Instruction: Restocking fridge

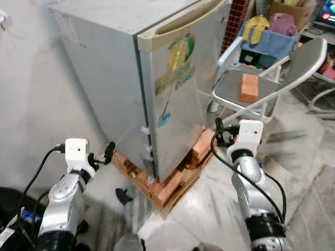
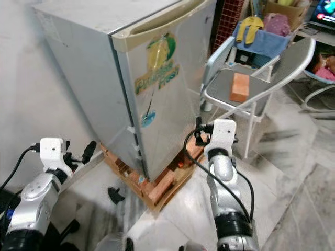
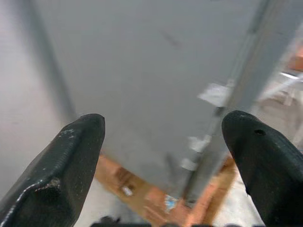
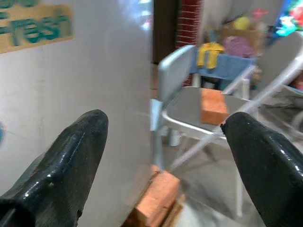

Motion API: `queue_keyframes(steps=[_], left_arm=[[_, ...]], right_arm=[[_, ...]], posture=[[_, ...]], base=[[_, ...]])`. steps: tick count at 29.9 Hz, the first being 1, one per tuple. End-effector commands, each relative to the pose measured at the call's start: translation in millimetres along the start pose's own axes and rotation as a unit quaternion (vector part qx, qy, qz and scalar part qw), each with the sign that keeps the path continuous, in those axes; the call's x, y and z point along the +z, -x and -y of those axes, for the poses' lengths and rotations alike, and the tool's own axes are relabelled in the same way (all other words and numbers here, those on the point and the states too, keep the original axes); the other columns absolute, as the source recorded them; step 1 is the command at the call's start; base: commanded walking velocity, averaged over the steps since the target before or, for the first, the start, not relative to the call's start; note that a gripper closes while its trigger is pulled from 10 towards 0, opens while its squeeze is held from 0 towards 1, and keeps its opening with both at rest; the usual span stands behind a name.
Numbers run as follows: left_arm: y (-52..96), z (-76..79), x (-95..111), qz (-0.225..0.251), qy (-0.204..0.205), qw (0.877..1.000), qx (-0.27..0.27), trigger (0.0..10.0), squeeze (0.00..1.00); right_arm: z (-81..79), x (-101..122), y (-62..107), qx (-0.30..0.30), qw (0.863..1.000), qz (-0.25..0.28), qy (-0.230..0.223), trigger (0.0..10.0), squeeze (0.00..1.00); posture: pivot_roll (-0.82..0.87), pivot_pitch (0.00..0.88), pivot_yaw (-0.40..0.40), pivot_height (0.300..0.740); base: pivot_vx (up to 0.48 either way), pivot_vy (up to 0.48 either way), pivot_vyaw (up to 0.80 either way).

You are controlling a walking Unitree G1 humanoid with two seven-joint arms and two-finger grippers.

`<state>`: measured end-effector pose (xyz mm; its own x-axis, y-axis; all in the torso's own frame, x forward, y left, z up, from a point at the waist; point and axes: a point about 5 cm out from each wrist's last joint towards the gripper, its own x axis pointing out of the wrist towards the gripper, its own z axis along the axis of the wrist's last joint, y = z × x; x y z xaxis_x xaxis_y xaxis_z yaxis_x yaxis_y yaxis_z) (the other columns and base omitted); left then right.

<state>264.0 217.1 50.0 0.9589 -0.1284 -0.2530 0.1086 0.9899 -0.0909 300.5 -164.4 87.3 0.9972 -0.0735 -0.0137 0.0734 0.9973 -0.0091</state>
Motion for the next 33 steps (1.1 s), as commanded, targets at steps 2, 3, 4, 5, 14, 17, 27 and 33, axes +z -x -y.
queue_keyframes(steps=[2,3,4,5,14,17,27,33], left_arm=[[-2.6,4.4,10,0.007,-0.023,1.000,-0.011,10.0,0.00],[-2.6,5.7,10,0.006,-0.032,0.999,-0.012,10.0,0.00],[-2.7,7.0,10,0.004,-0.037,0.999,-0.013,10.0,0.00],[-2.8,8.8,8,0.003,-0.017,1.000,-0.025,10.0,0.00],[-1.3,0.0,9,0.010,-0.031,0.999,-0.004,10.0,0.00],[-1.1,-5.3,10,0.010,-0.029,1.000,0.007,10.0,0.00],[-5.6,-22.2,20,0.015,-0.031,0.998,0.048,10.0,0.00],[-5.5,-26.4,26,0.027,-0.034,0.998,0.052,10.0,0.00]], right_arm=[[2.1,5,-1.0,-0.005,1.000,0.006,0.001,10.0,0.00],[2.3,5,-0.8,-0.005,1.000,0.006,0.001,10.0,0.00],[2.6,5,-0.6,-0.005,1.000,0.006,0.001,10.0,0.00],[3.0,4,0.2,-0.004,1.000,0.002,-0.001,10.0,0.00],[3.1,-1,15.4,0.028,1.000,-0.014,0.002,10.0,0.00],[8.5,-3,20.1,0.022,1.000,-0.020,0.003,10.0,0.00],[6.7,-1,24.8,0.018,0.999,-0.027,-0.003,10.0,0.00],[2.7,6,22.0,0.022,1.000,-0.021,-0.002,10.0,0.00]], posture=[[0.09,0.015,0.019,0.740],[0.09,0.015,0.019,0.740],[0.09,0.016,0.017,0.740],[0.09,0.016,0.017,0.740],[0.09,0.020,0.012,0.740],[0.09,0.023,0.010,0.740],[0.08,0.044,0.004,0.740],[0.09,0.053,0.004,0.740]], base=[[0.000,0.000,-0.80],[0.000,0.000,-0.80],[0.000,0.000,-0.80],[0.000,0.000,-0.80],[0.000,0.000,-0.80],[0.000,0.000,-0.80],[0.000,0.055,-0.80],[0.000,0.000,-0.80]])
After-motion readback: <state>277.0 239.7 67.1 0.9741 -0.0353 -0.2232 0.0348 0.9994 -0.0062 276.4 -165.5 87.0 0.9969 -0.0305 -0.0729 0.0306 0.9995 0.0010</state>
